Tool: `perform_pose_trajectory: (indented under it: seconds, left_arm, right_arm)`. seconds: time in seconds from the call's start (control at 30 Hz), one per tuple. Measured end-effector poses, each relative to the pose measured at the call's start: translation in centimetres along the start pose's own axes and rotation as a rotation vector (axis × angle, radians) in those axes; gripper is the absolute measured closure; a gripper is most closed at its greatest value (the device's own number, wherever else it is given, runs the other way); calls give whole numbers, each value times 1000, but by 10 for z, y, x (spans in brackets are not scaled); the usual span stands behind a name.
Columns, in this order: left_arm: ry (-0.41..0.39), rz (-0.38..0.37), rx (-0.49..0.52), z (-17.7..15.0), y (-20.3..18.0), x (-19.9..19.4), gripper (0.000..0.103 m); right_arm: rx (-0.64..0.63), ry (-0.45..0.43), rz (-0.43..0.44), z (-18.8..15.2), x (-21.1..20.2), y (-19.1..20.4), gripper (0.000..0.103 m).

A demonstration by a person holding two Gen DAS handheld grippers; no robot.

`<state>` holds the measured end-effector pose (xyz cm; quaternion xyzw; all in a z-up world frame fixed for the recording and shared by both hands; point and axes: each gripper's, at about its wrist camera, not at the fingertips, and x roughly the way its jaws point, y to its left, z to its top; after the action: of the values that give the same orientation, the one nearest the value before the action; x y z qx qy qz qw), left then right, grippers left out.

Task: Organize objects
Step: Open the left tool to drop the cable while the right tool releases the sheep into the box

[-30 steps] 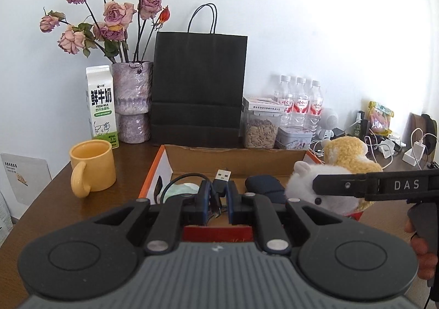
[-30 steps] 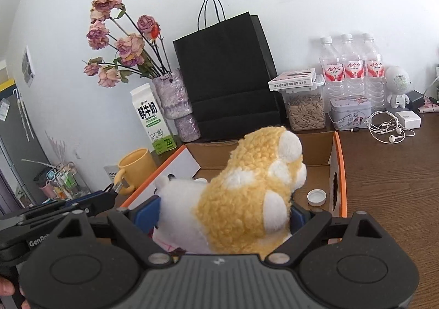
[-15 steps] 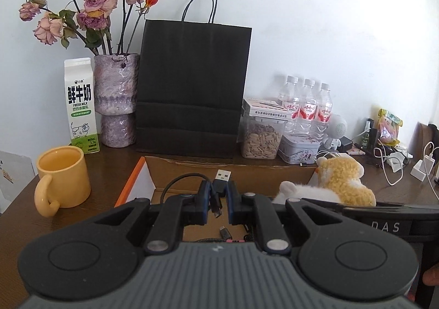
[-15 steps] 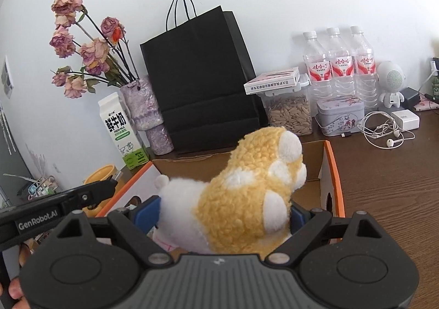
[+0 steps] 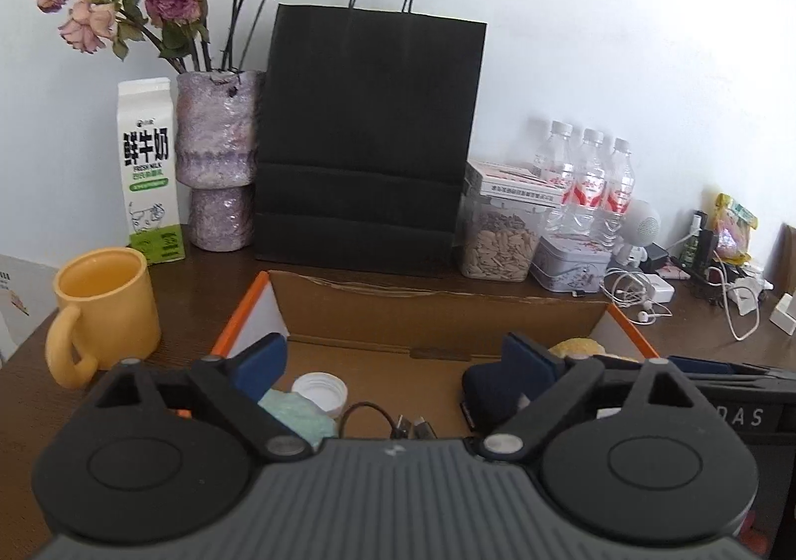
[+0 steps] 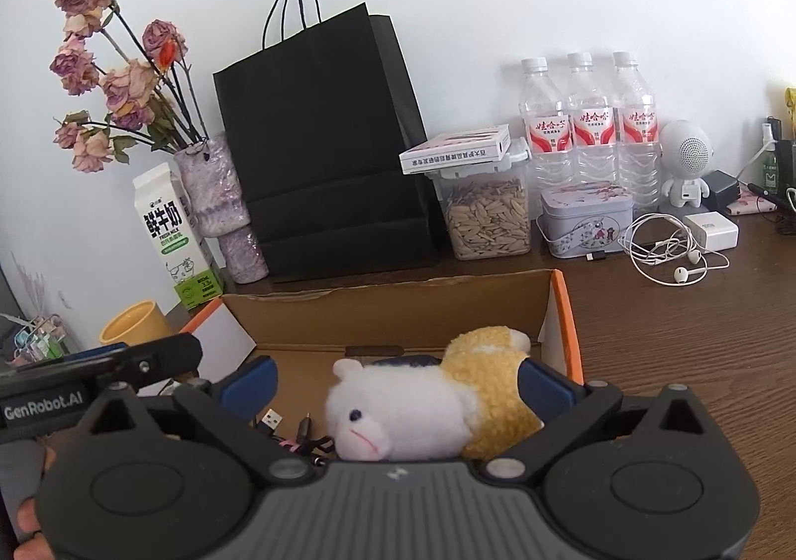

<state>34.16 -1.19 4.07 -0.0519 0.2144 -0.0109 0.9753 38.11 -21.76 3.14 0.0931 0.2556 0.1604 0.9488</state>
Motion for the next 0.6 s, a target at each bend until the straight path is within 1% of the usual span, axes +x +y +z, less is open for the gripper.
perform_pose_trajectory:
  seconds: [0.03, 0.13, 0.37, 0.6]
  left_arm:
    - [-7, 9, -6, 0, 1, -1, 0]
    - [-7, 1, -14, 2, 4, -4, 0]
    - [-16, -1, -5, 3, 4, -10, 0]
    - [-33, -4, -5, 3, 7, -24, 0]
  right_arm:
    - [2, -2, -2, 0, -1, 0, 0]
    - [-1, -10, -3, 1, -4, 0, 0]
    - [-7, -19, 0, 1, -9, 1, 0]
    - [-30, -50, 6, 1, -23, 9, 0]
